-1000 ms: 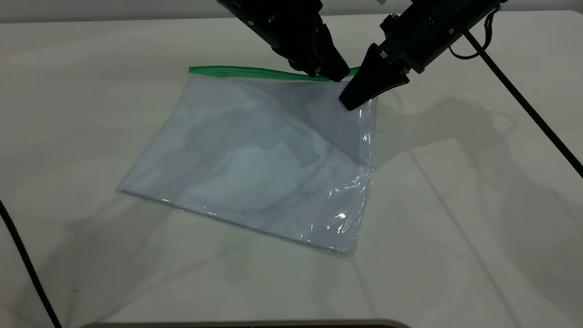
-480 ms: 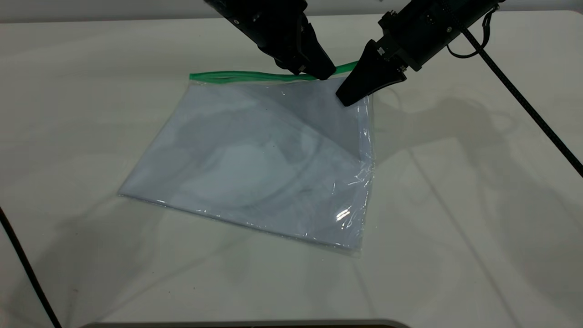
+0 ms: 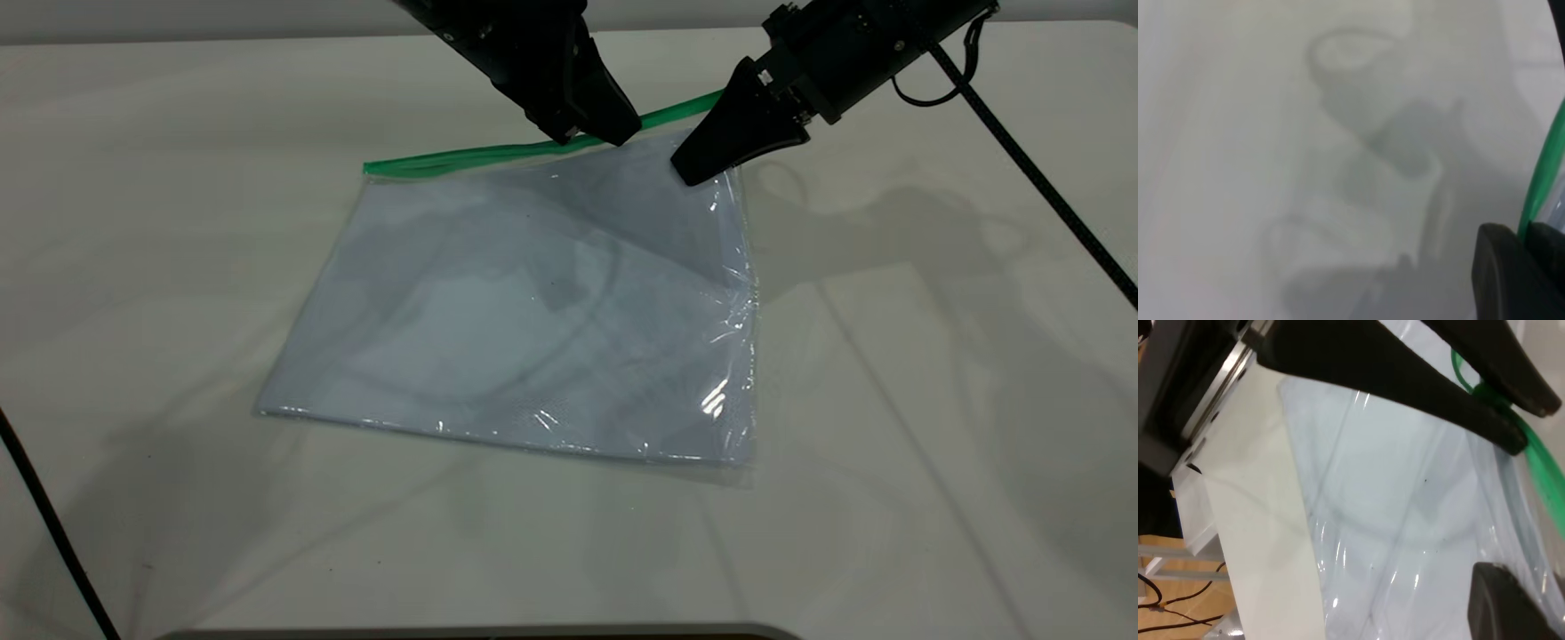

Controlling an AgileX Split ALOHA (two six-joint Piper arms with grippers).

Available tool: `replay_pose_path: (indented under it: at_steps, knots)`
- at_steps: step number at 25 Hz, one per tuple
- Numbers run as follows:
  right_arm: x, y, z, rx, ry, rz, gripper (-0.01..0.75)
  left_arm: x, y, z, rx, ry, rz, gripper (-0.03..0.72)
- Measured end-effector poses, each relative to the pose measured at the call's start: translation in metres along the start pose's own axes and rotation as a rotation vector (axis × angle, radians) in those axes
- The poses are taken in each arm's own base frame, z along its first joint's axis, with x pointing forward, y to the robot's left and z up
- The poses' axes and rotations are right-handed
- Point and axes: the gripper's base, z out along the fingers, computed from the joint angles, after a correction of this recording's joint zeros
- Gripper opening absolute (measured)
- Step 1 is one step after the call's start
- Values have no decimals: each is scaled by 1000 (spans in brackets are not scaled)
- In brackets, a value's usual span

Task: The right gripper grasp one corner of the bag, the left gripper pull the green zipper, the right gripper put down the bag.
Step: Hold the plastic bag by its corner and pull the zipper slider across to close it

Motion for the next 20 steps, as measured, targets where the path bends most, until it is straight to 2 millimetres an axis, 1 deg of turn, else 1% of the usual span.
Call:
replay_pose_path:
  at_steps: [6,13,20]
  knots:
    - [1,-2,-3,-1,-4,3,36,7,7,-3,-21,18,26,65]
    - [5,-10,-15,-2,-23,25,36,17,15,-9,-40,24,11,67]
    - [7,-12,-19,-1,-25,26,36,42,26,-9,-43,44,-37,68]
